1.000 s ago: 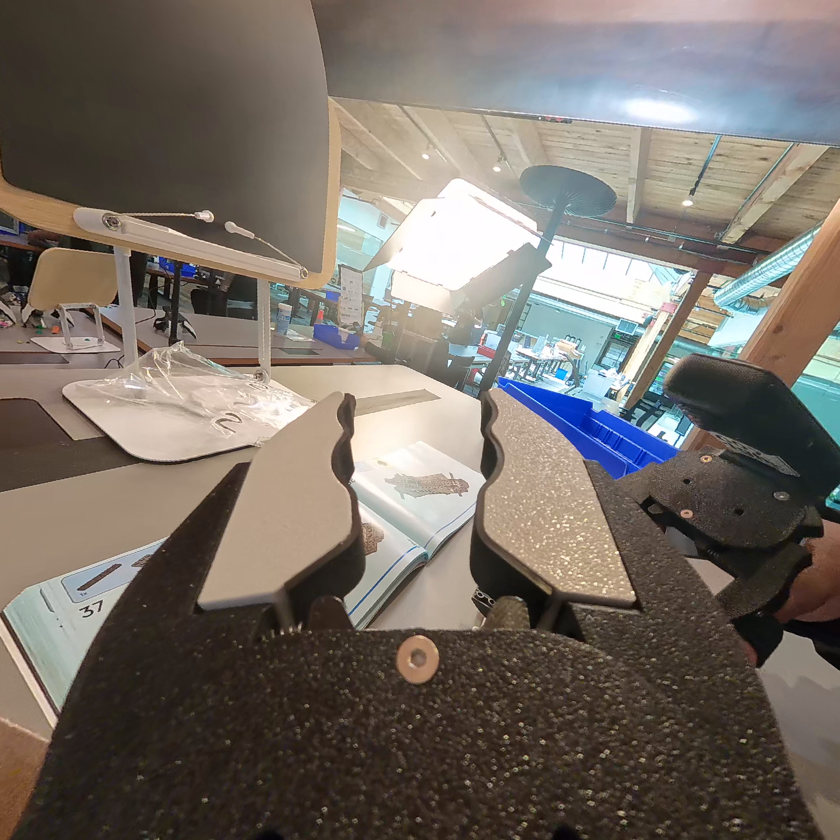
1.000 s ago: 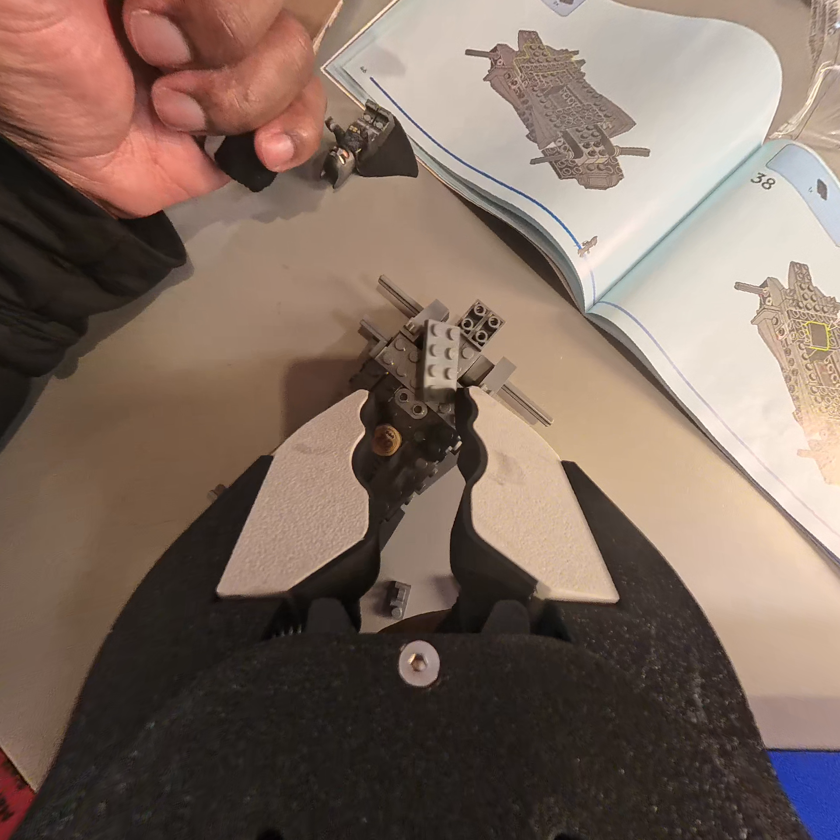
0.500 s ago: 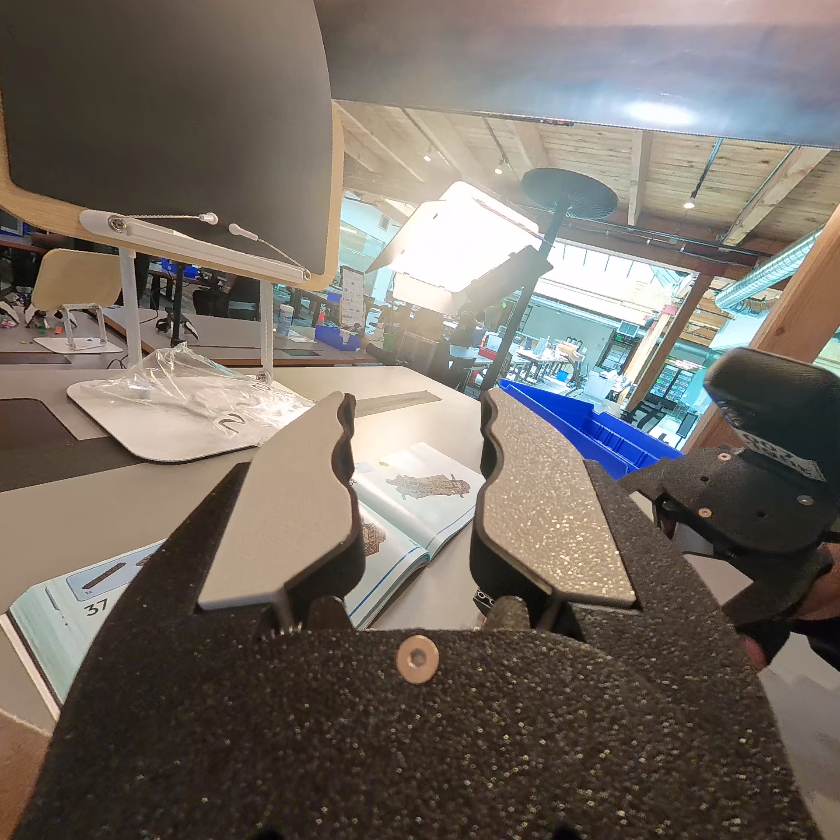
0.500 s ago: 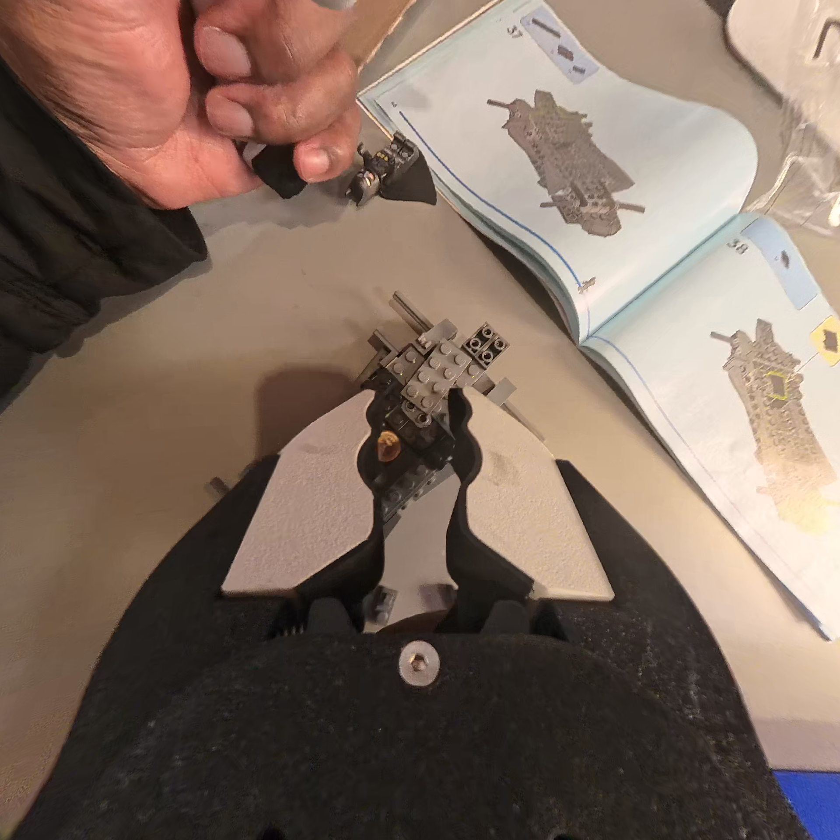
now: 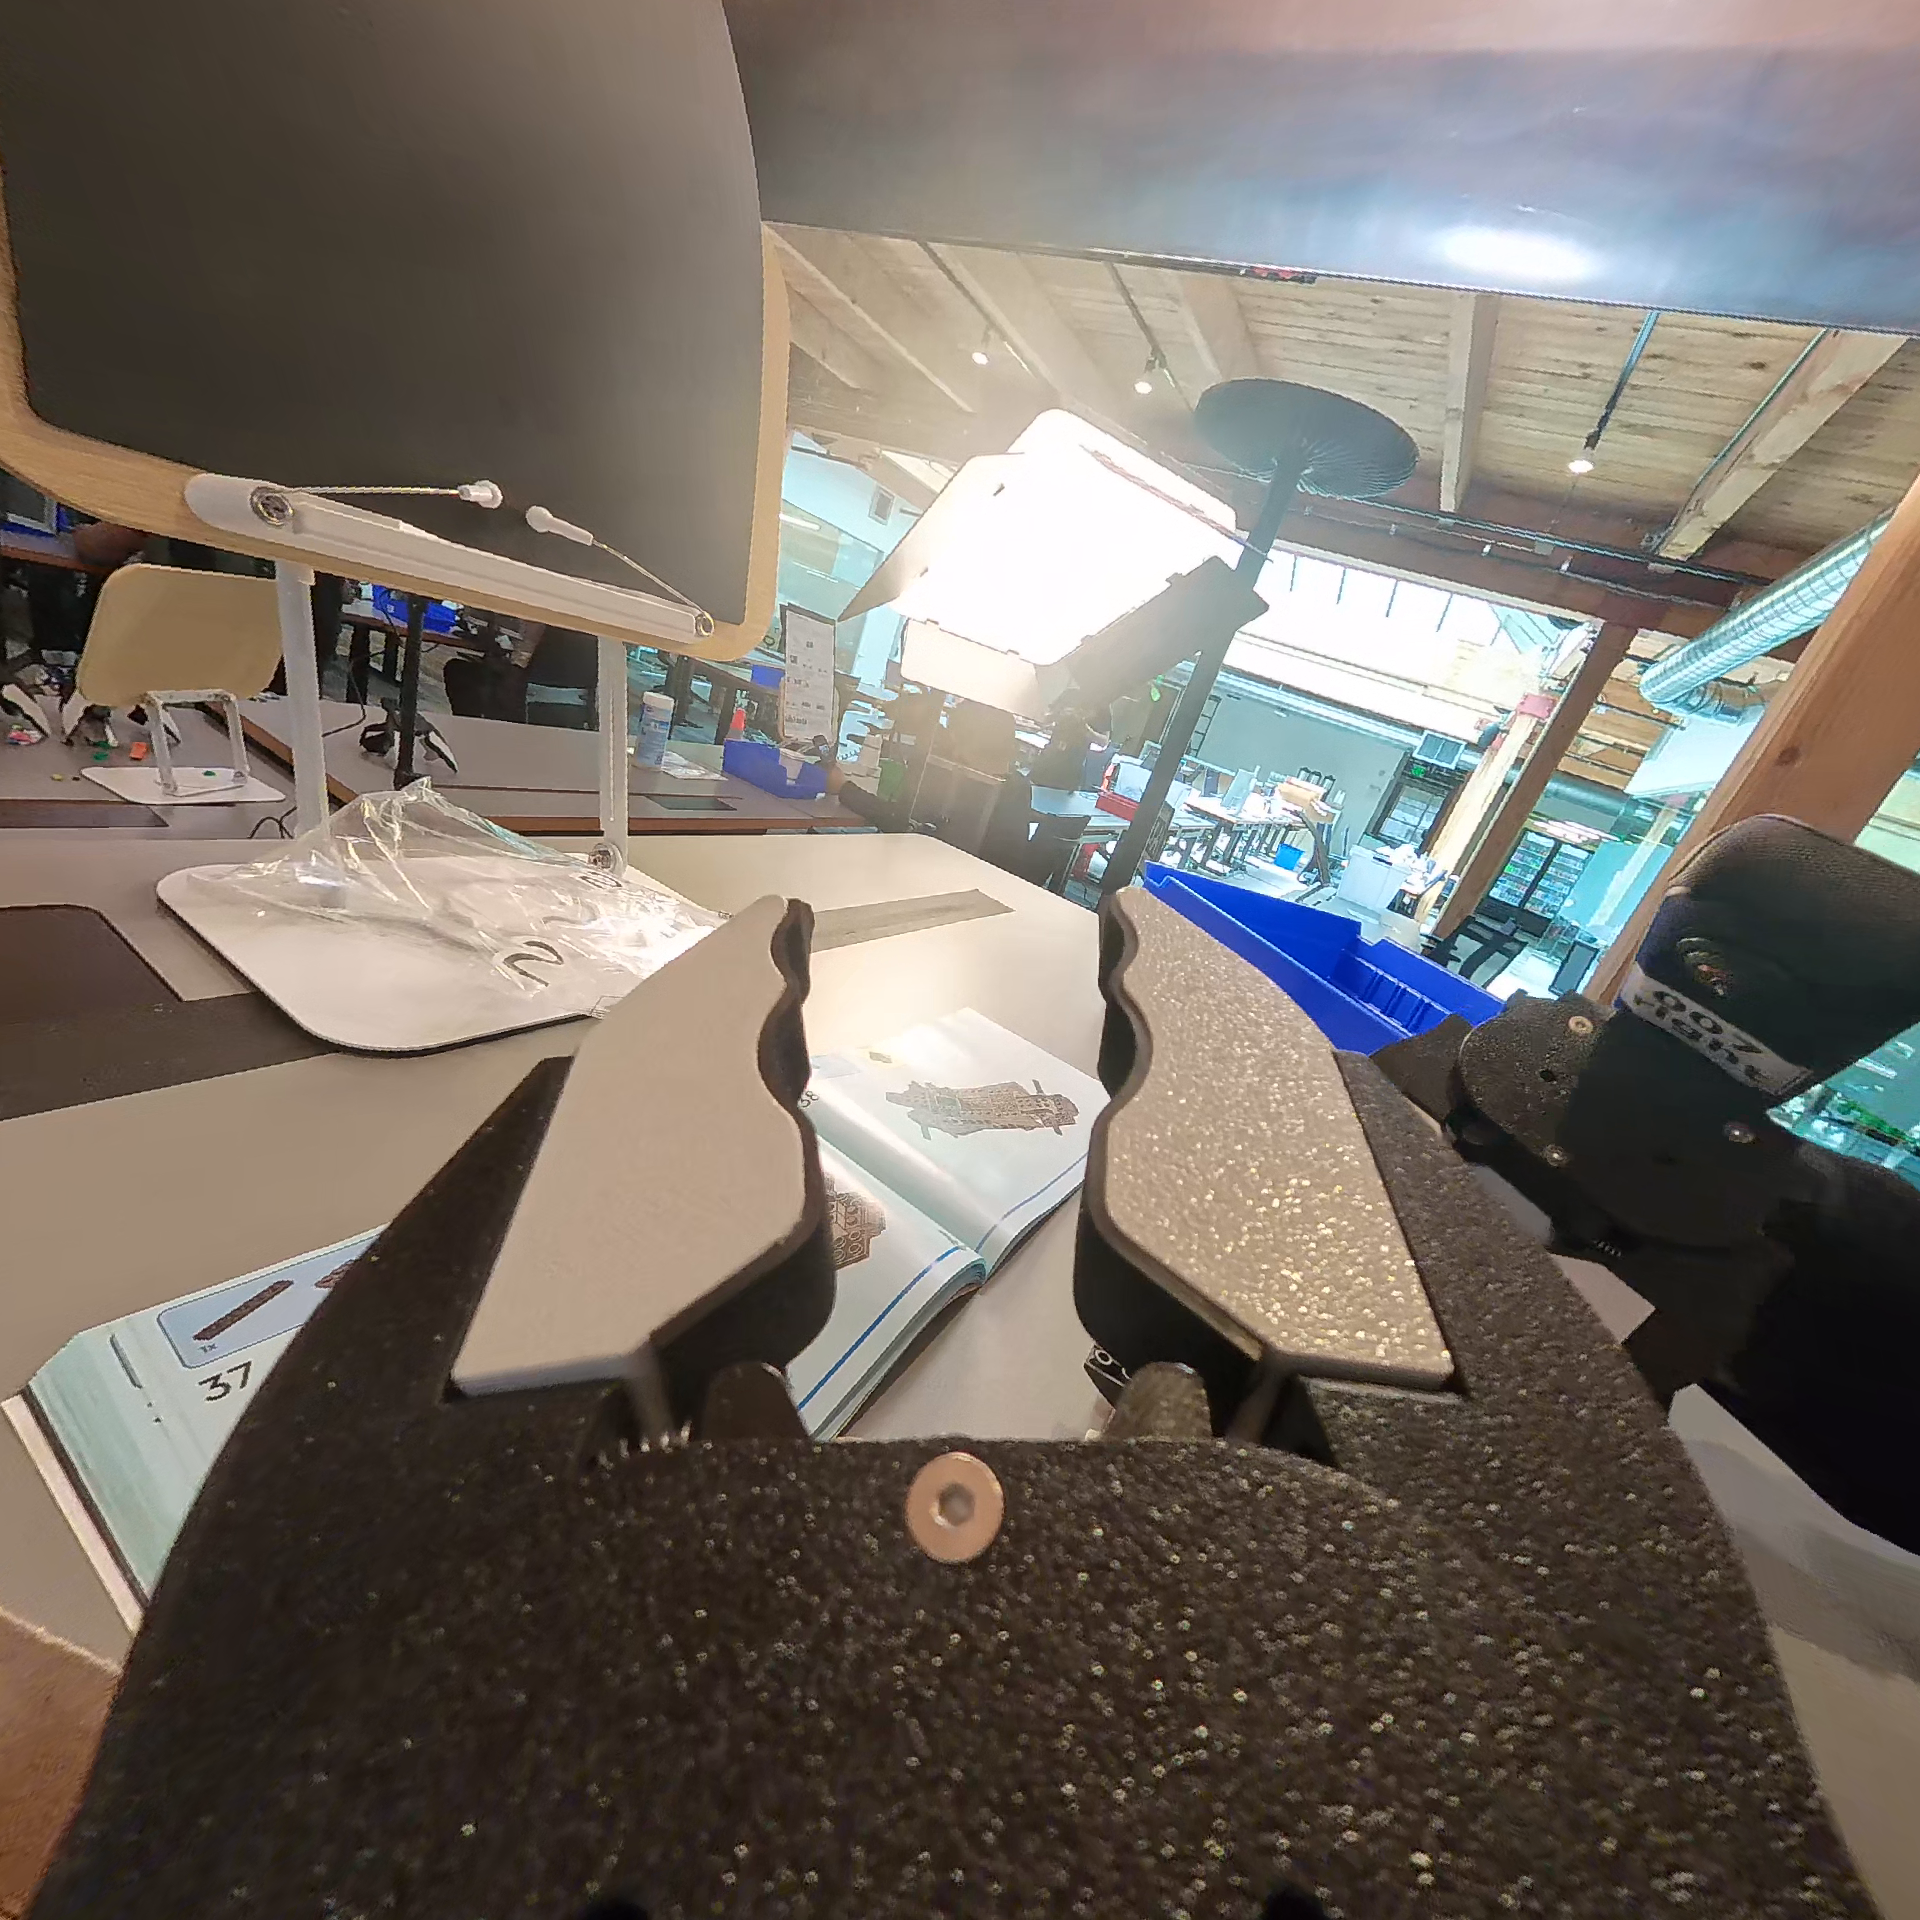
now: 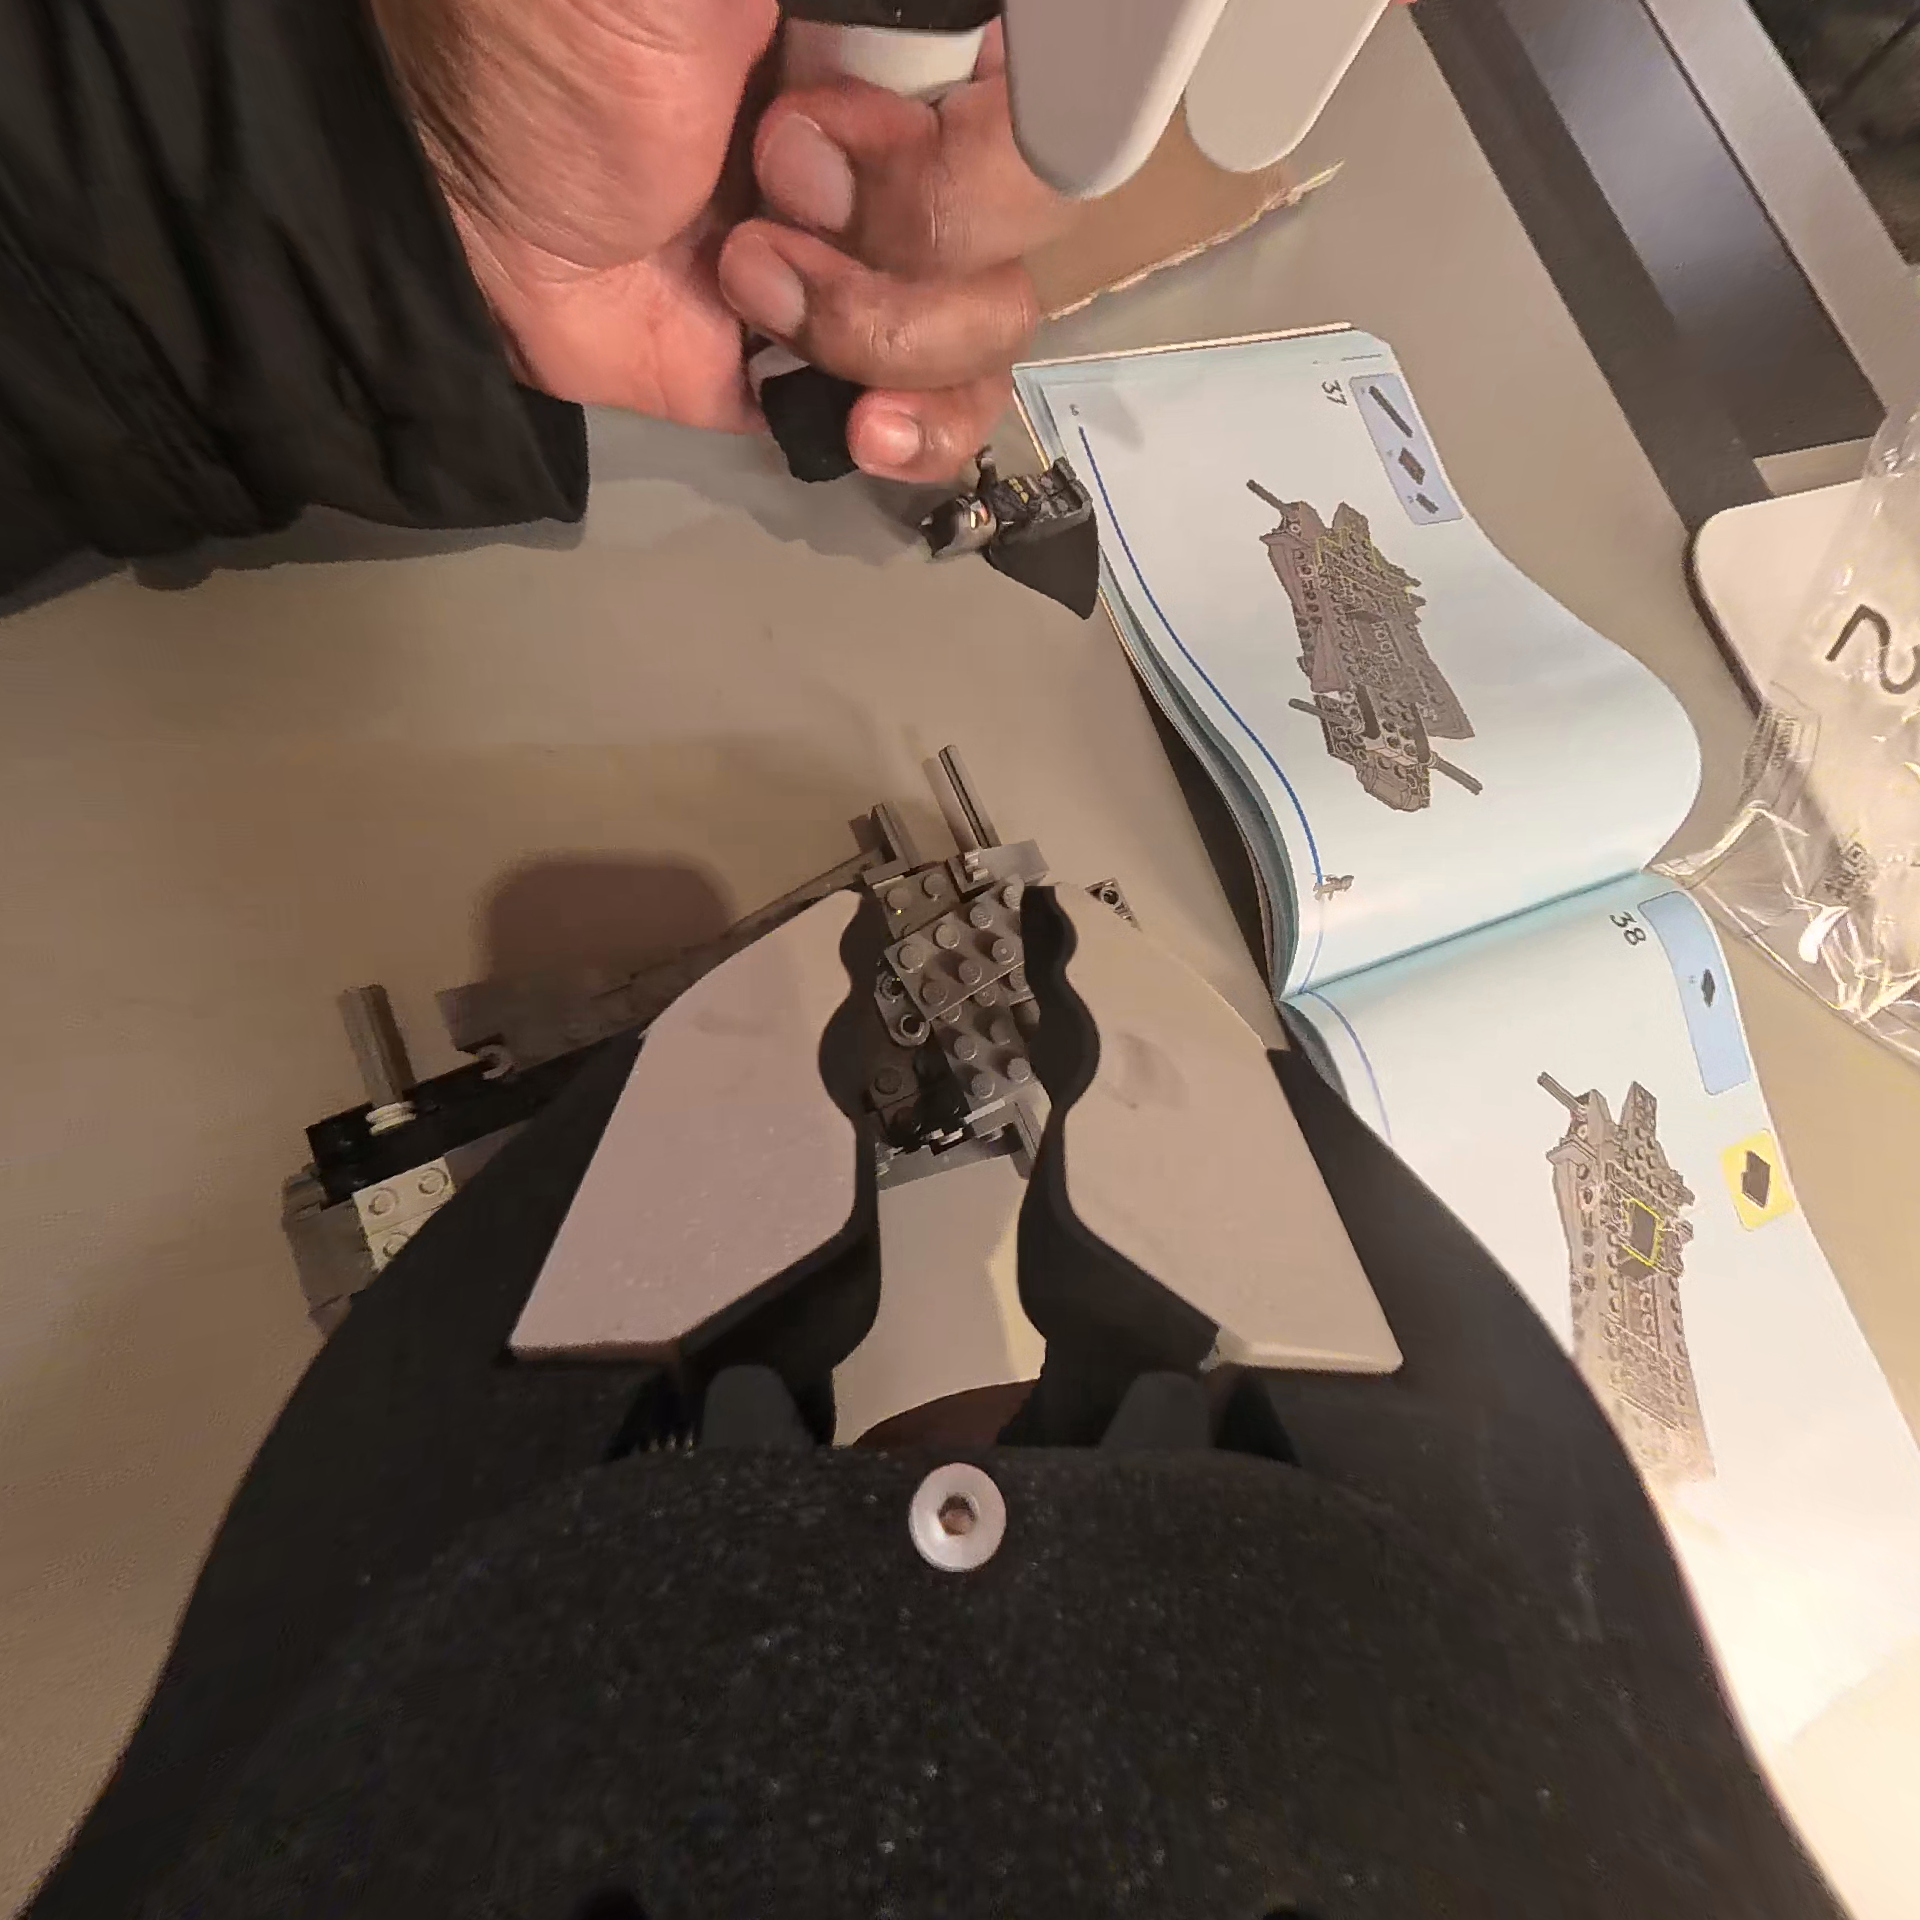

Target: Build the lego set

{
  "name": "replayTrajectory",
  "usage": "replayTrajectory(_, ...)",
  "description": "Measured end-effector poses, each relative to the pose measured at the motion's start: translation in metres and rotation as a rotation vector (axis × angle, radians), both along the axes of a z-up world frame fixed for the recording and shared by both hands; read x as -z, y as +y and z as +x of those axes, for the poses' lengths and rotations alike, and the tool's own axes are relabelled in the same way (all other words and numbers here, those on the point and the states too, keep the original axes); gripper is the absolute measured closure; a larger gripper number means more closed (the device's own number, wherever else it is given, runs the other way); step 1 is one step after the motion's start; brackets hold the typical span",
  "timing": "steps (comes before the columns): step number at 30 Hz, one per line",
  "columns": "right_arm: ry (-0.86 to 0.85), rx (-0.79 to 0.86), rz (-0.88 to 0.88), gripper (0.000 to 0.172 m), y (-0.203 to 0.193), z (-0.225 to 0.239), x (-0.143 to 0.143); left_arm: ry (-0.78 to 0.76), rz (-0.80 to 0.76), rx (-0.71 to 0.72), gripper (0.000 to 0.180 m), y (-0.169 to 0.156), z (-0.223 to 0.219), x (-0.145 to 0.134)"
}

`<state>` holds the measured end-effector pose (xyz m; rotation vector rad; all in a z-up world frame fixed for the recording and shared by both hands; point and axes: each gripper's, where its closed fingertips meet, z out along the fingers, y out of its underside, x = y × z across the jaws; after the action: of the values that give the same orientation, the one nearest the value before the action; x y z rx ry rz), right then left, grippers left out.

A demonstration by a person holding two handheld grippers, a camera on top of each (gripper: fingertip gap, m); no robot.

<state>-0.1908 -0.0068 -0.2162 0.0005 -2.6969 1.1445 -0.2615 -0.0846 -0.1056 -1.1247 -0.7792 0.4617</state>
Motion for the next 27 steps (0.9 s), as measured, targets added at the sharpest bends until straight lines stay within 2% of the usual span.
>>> replayTrajectory(8,-0.046,0.103,0.023,0.149,0.005,-0.008,0.011,-0.003,0.005,-0.003,0.126,-0.002,-0.001,0.001)
replayTrajectory(27,-0.13,0.209,0.009,0.146,0.015,0.007,0.006,-0.012,-0.004,-0.003,0.126,-0.001,-0.002,0.004)
